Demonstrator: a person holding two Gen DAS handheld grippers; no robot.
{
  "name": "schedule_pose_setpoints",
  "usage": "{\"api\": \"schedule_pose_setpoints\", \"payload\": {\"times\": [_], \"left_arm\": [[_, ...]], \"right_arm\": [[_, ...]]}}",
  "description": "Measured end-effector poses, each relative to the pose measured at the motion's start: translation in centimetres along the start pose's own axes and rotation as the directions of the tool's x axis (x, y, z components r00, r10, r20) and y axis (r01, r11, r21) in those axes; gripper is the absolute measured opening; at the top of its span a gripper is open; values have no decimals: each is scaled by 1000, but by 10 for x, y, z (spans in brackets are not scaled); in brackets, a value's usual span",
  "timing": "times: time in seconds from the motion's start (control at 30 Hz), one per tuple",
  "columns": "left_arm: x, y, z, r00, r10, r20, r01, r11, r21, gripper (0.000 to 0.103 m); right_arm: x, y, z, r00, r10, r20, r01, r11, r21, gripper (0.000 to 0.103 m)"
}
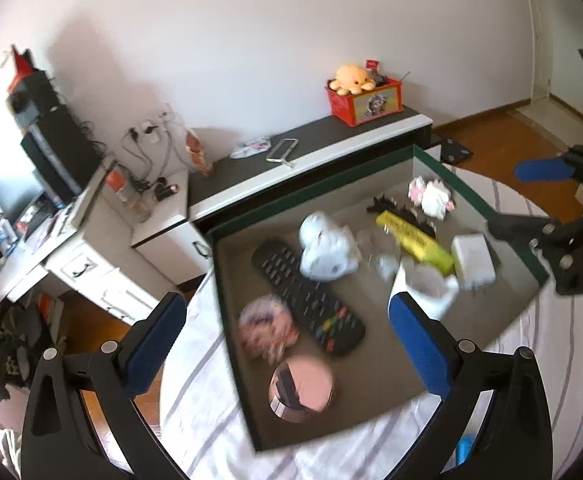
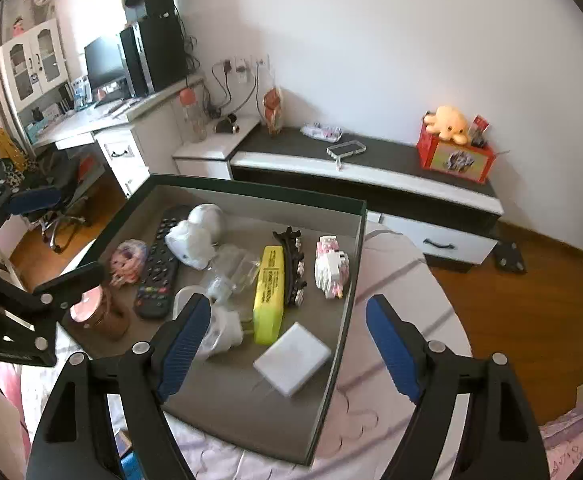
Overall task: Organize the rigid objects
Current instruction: 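Withdraw both open grippers from the box toward the blue highlighter, then grasp the blue highlighter with the right gripper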
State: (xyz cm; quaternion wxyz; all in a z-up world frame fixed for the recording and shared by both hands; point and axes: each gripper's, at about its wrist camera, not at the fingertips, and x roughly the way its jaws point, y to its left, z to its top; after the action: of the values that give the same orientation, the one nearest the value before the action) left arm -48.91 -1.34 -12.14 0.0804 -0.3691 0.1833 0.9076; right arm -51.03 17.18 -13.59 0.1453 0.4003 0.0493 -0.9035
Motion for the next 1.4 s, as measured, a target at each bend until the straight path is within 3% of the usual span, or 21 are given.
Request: {"api": "schedule_pose_setpoints", "payload": {"times": [0.23,0.43,0.53,0.63,0.73,0.87,0.97,1.03,1.17,1.4], "left_arm": [[-47,11,-68,1000,-5,16,5,999,-34,103],[-73,25,-121,1000,20,8,-19,997,-75,103],[-83,34,-140,1000,13,13,-12,995,-96,103],[-94,43,-158,999,36,8,-35,993,-110,103],[-100,51,-172,1000,9,7,-8,990,-138,103],[-94,58,-173,999,-36,13,37,980,-194,103],[-83,59,-164,999,-54,5,54,975,-214,103],[-74,57,-156,999,-35,-15,31,978,-205,103],[-60,52,-144,999,-37,-23,32,982,-186,103],[-24,51,-112,998,-26,-58,15,982,-189,103]], "right_arm": [[-35,33,-59,999,-22,28,22,1000,1,85],[-38,76,-122,999,30,-42,-29,999,29,85],[-33,96,-151,992,95,-85,-91,994,57,85],[-31,110,-168,989,111,-101,-103,991,83,85],[-30,122,-173,989,105,-108,-96,992,82,85],[-24,136,-173,992,67,-108,-63,997,45,84],[-15,136,-174,993,22,-118,-20,1000,23,79],[-15,129,-176,994,-8,-112,9,1000,9,67],[-19,97,-174,995,-12,-96,17,999,45,29],[-24,43,-173,996,-32,-83,41,994,99,27]]}}
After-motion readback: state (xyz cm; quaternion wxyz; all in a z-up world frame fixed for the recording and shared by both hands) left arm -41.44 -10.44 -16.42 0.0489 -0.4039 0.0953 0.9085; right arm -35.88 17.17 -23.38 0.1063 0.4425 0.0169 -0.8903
